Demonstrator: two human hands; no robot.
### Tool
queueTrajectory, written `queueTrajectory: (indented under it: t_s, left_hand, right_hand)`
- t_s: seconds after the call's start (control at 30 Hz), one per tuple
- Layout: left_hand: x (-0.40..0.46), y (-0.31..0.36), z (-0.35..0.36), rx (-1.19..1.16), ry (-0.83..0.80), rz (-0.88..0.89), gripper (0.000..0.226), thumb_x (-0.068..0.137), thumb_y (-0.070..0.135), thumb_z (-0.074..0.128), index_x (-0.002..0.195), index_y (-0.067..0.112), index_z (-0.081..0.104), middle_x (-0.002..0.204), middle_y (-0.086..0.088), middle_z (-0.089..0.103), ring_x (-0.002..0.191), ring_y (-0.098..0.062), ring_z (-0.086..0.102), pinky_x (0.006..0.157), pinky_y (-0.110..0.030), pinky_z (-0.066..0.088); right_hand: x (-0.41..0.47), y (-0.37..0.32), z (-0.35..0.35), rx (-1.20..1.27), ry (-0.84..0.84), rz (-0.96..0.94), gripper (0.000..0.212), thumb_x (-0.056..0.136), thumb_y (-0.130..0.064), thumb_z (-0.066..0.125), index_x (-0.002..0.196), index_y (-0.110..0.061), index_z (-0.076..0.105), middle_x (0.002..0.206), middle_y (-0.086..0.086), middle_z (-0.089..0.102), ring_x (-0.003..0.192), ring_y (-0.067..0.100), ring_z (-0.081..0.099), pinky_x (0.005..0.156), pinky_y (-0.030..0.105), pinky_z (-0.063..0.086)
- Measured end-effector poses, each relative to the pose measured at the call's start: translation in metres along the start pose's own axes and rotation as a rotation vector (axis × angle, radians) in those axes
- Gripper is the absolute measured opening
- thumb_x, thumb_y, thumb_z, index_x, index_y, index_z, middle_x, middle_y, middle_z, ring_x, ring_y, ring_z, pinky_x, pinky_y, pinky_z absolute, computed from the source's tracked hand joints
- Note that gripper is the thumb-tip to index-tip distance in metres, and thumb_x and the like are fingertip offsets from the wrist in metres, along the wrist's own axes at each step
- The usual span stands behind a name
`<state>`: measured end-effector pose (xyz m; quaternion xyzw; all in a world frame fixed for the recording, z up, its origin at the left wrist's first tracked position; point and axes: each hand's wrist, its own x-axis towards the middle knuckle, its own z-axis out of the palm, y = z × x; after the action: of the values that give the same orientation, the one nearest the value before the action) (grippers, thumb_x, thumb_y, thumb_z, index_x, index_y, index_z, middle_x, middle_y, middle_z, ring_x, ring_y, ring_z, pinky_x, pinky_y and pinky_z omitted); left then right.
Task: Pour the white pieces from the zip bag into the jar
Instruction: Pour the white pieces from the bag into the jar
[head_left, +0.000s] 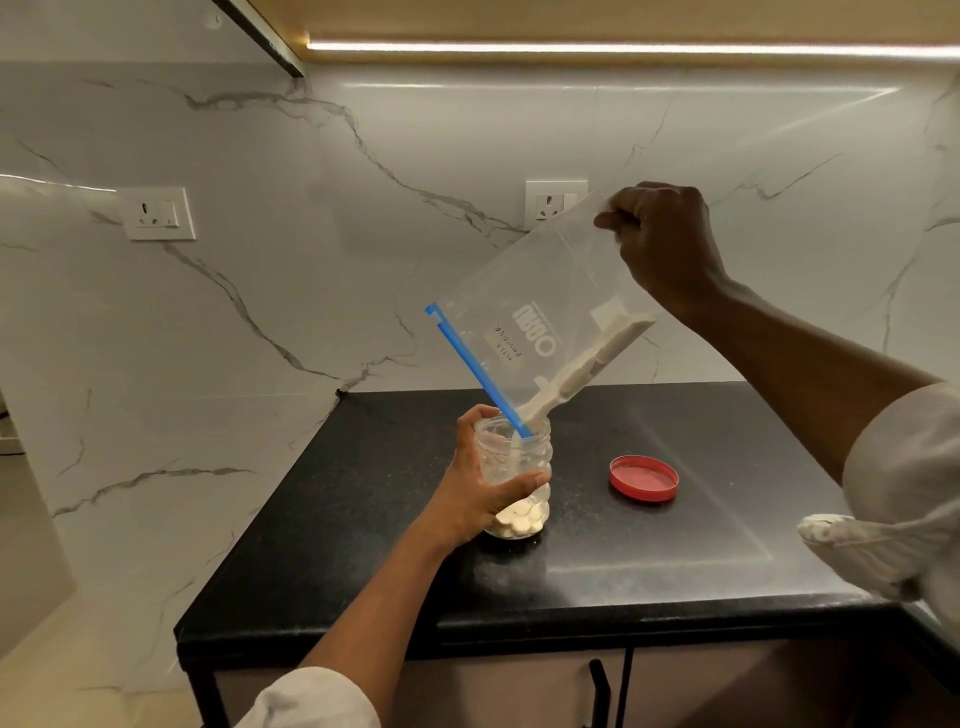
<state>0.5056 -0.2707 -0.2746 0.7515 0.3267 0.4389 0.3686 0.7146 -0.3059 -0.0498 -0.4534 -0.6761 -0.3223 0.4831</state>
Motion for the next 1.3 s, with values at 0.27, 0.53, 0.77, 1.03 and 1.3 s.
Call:
queueTrajectory:
  t_s: [0.27, 0.53, 0.77, 1.03, 1.3]
  left_hand:
    - [0.001, -0.001, 0.001, -0.004, 0.001, 0.014, 0.089, 0.069, 0.05, 0.083, 0.127, 0.058, 0.016, 0.137, 0.015, 0.037, 0.125, -0.002, 0.046, 0.102, -0.026, 0.04]
    - [0.0, -0.002, 0.0, 0.0, -0.002, 0.007, 0.088, 0.07, 0.048, 0.083, 0.127, 0.055, 0.017, 0.134, 0.018, 0.039, 0.121, 0.005, 0.047, 0.096, -0.017, 0.039]
    - [0.0, -0.001, 0.0, -0.001, 0.001, 0.006, 0.089, 0.07, 0.048, 0.083, 0.125, 0.062, 0.015, 0.133, 0.028, 0.037, 0.122, 0.007, 0.047, 0.094, -0.013, 0.043]
    - [0.0, -0.001, 0.001, 0.006, 0.014, 0.007, 0.087, 0.071, 0.049, 0.083, 0.125, 0.06, 0.015, 0.137, 0.015, 0.037, 0.124, 0.002, 0.046, 0.092, -0.013, 0.037]
    - [0.002, -0.003, 0.001, 0.016, 0.012, 0.01, 0.09, 0.067, 0.054, 0.083, 0.127, 0.06, 0.015, 0.133, 0.026, 0.036, 0.122, 0.008, 0.044, 0.095, -0.017, 0.038]
  right_hand:
    - [0.0, -0.002, 0.002, -0.003, -0.003, -0.006, 0.018, 0.091, -0.014, 0.065, 0.092, 0.002, 0.073, 0.087, 0.016, 0.072, 0.078, 0.027, 0.067, 0.076, 0.039, 0.054]
    - [0.002, -0.003, 0.0, -0.007, -0.024, -0.007, 0.018, 0.091, -0.014, 0.064, 0.093, 0.002, 0.073, 0.086, 0.016, 0.072, 0.078, 0.027, 0.067, 0.076, 0.04, 0.054]
    - [0.004, -0.006, 0.002, -0.001, -0.032, -0.021, 0.017, 0.091, -0.012, 0.064, 0.094, 0.002, 0.073, 0.088, 0.016, 0.072, 0.08, 0.027, 0.067, 0.078, 0.036, 0.055]
    - [0.009, -0.011, 0.001, -0.021, -0.051, -0.058, 0.016, 0.092, -0.009, 0.063, 0.094, 0.003, 0.073, 0.088, 0.016, 0.072, 0.081, 0.026, 0.067, 0.077, 0.038, 0.055]
    - [0.005, -0.007, 0.001, -0.012, -0.039, -0.027, 0.015, 0.092, -0.009, 0.063, 0.098, 0.0, 0.073, 0.095, 0.013, 0.073, 0.087, 0.024, 0.068, 0.081, 0.038, 0.055]
